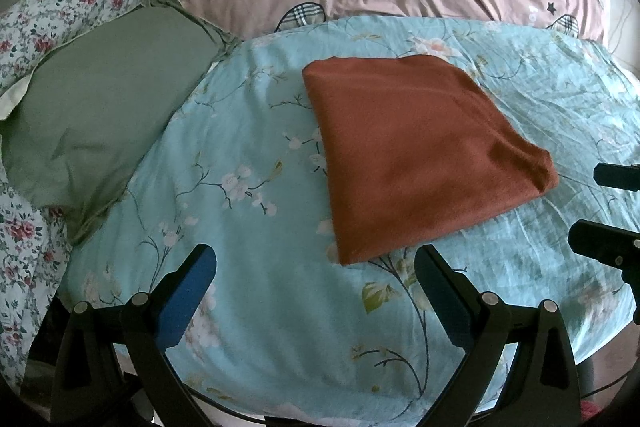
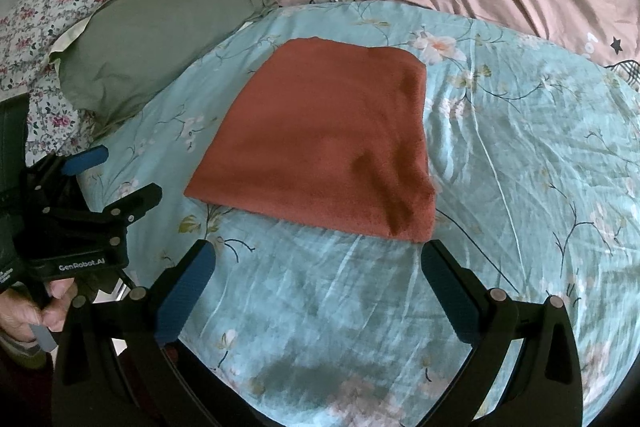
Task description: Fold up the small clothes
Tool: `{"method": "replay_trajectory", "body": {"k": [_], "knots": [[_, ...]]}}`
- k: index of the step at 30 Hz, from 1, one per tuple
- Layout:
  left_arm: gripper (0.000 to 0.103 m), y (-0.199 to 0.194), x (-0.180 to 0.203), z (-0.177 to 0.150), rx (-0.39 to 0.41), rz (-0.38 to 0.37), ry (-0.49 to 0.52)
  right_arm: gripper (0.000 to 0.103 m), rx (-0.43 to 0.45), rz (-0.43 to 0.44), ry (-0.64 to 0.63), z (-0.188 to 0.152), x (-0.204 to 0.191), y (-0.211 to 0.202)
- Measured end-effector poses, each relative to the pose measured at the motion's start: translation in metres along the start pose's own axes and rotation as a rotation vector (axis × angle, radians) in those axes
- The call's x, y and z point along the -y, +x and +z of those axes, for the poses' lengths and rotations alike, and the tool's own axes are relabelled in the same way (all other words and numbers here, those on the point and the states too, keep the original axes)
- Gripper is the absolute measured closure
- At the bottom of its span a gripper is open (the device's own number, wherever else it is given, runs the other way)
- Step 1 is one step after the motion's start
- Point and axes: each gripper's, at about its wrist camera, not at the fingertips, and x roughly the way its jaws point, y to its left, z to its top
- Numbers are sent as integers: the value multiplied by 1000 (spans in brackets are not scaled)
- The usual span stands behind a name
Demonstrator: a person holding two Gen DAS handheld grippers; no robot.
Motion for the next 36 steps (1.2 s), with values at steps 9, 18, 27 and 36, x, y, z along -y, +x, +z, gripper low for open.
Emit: {"method": "replay_trajectory", "body": {"k": [9,18,27,36], "knots": [[3,3,1,3,5,3,9,1,5,-4,-13,6,3,-1],[3,3,2,9,11,3,9,1,13,0,-25,13,4,-1],[3,6,3,15,18,2,13,1,15,1,-27,15,6,0],[3,6,8,15,15,6,12,1,17,-1,-28,20,9,0]]}}
